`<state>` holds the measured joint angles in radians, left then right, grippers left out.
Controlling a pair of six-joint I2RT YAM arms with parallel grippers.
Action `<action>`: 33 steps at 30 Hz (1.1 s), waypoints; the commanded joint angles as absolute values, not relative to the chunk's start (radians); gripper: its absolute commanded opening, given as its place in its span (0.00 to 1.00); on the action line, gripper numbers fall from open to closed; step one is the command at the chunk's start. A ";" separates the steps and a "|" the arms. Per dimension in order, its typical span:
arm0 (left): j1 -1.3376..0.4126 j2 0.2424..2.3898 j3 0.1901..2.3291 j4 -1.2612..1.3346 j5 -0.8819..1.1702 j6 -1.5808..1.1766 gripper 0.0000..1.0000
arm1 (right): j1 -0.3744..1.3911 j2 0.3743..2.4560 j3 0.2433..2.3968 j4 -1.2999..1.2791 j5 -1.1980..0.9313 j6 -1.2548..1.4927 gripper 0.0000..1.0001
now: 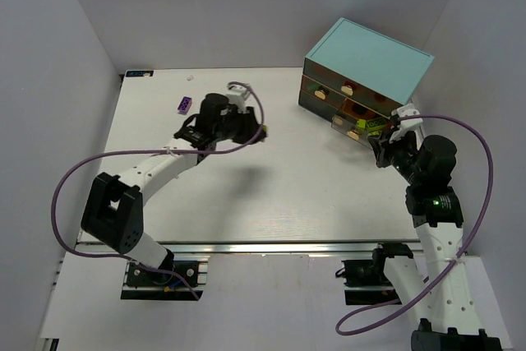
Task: Sort the legos into containers by color
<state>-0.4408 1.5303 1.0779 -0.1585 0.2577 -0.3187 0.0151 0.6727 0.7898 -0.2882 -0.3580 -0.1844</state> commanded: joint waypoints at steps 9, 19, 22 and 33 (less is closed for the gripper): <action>-0.754 1.873 1.484 0.258 0.440 -0.627 0.09 | 0.012 0.611 0.776 -0.207 -0.253 -0.035 0.00; -0.867 2.207 1.867 0.408 0.164 -0.678 0.06 | -0.017 0.589 0.755 -0.187 -0.201 -0.034 0.00; -0.876 2.310 2.003 0.387 0.135 -0.676 0.07 | -0.015 0.584 0.753 -0.184 -0.193 -0.035 0.00; -0.885 2.450 2.171 0.315 0.015 -0.669 0.48 | -0.011 0.580 0.746 -0.184 -0.179 -0.040 0.00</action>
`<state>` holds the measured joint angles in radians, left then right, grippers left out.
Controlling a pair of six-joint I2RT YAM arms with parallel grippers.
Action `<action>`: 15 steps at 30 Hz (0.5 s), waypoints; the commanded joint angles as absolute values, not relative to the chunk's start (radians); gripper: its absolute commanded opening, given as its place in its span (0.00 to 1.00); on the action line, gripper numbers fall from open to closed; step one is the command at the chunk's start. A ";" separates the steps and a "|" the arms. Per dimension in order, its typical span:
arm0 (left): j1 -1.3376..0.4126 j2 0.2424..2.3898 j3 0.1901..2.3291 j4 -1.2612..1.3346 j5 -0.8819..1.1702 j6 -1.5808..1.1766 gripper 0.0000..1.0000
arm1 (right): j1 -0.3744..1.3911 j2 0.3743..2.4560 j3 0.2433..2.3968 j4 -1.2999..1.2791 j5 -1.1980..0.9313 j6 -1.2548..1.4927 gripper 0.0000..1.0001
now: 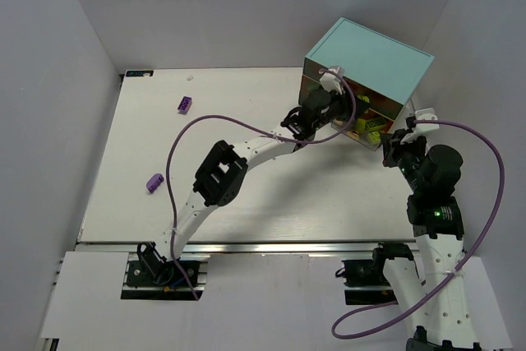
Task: Sort the legos into containers by color
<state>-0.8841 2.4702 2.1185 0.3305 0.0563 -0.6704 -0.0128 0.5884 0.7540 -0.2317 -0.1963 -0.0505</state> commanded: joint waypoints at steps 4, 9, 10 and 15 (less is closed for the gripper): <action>-0.885 2.473 2.233 0.267 0.029 -0.663 0.66 | -0.011 0.578 0.742 -0.186 -0.184 -0.043 0.00; -0.885 2.445 2.237 0.264 0.063 -0.663 0.70 | -0.012 0.581 0.738 -0.184 -0.199 -0.046 0.00; -0.885 2.435 2.234 0.262 0.070 -0.658 0.70 | -0.012 0.580 0.738 -0.186 -0.202 -0.048 0.00; -0.894 2.239 2.113 0.279 0.081 -0.591 0.62 | -0.012 0.577 0.738 -0.196 -0.281 -0.103 0.00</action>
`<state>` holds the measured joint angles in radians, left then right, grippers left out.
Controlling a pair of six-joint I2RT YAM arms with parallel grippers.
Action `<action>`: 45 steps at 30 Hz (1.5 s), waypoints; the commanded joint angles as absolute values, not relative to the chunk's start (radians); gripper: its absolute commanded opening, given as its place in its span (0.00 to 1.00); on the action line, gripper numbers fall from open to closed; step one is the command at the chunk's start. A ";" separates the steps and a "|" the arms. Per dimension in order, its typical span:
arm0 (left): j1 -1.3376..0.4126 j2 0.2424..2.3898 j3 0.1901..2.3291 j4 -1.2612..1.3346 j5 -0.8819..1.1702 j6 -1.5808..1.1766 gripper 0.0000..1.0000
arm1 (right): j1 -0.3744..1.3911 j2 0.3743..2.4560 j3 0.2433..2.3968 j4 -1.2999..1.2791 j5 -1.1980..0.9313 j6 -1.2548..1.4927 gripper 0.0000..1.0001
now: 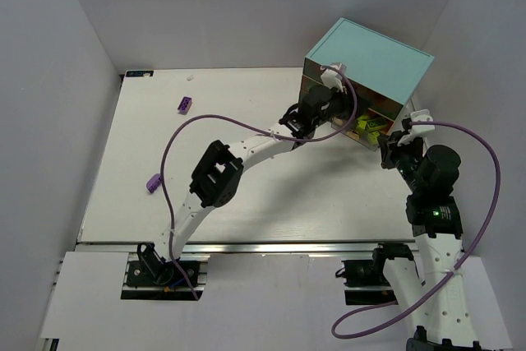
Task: Sort the legos into containers by color
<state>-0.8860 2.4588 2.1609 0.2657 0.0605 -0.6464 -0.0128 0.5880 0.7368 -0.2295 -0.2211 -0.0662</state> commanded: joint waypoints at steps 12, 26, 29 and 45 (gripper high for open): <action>-0.761 1.424 1.213 -0.093 -0.253 -0.413 0.22 | -0.006 0.969 0.869 -0.558 -0.591 -0.849 0.00; -0.739 0.859 0.785 -0.348 -0.396 -0.305 0.86 | 0.172 1.387 0.996 -0.197 -0.123 -0.693 0.00; -0.739 0.857 0.781 -0.334 -0.359 -0.296 0.87 | 0.192 1.436 0.991 -0.082 0.045 -0.666 0.00; -0.730 0.961 0.745 -0.088 0.052 -0.405 0.87 | 0.199 1.569 1.078 0.044 0.301 -0.724 0.00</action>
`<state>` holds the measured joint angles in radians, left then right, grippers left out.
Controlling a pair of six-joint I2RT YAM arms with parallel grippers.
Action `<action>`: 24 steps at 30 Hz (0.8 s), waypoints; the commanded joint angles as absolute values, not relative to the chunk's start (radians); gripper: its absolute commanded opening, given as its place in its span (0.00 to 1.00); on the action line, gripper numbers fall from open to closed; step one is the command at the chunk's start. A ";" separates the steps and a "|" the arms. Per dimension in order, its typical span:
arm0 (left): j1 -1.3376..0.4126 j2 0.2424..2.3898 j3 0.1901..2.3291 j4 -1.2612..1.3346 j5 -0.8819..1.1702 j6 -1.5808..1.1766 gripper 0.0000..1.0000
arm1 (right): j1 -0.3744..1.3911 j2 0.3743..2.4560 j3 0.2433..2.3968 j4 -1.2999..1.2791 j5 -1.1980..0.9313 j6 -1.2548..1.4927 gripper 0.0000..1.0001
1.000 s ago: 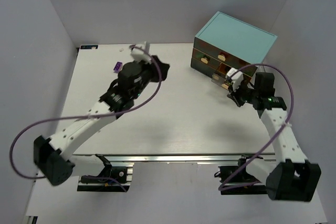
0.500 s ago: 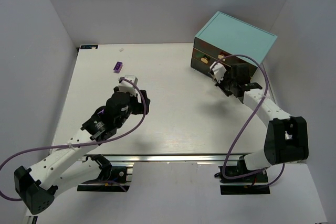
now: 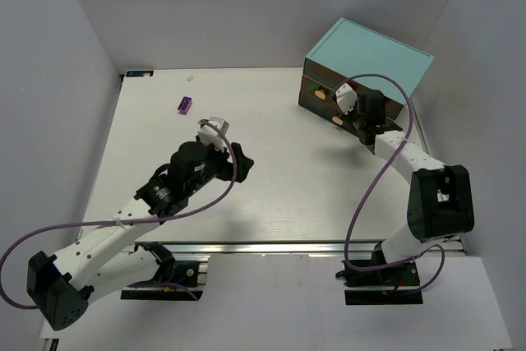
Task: Sort the legos into containers by color
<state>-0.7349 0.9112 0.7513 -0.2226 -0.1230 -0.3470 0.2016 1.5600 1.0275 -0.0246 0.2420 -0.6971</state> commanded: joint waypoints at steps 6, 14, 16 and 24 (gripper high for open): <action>-0.730 1.200 0.746 0.212 0.185 -0.569 0.75 | 0.195 1.556 1.065 0.051 0.302 -0.753 0.00; -0.730 1.698 0.952 0.631 0.265 -0.770 0.38 | 0.193 1.142 0.958 -0.241 -0.402 -0.461 0.82; -0.730 1.813 1.024 0.692 0.281 -0.825 0.48 | 0.190 1.047 0.896 -0.168 -0.370 -0.350 0.89; -0.730 2.364 1.400 0.986 0.270 -1.172 0.68 | 0.173 0.770 0.792 -0.094 -0.340 -0.009 0.00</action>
<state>-0.7341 2.2910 1.3132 0.8333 0.2604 -1.0130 0.1848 0.7895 0.8326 -0.1108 -0.3027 -0.1860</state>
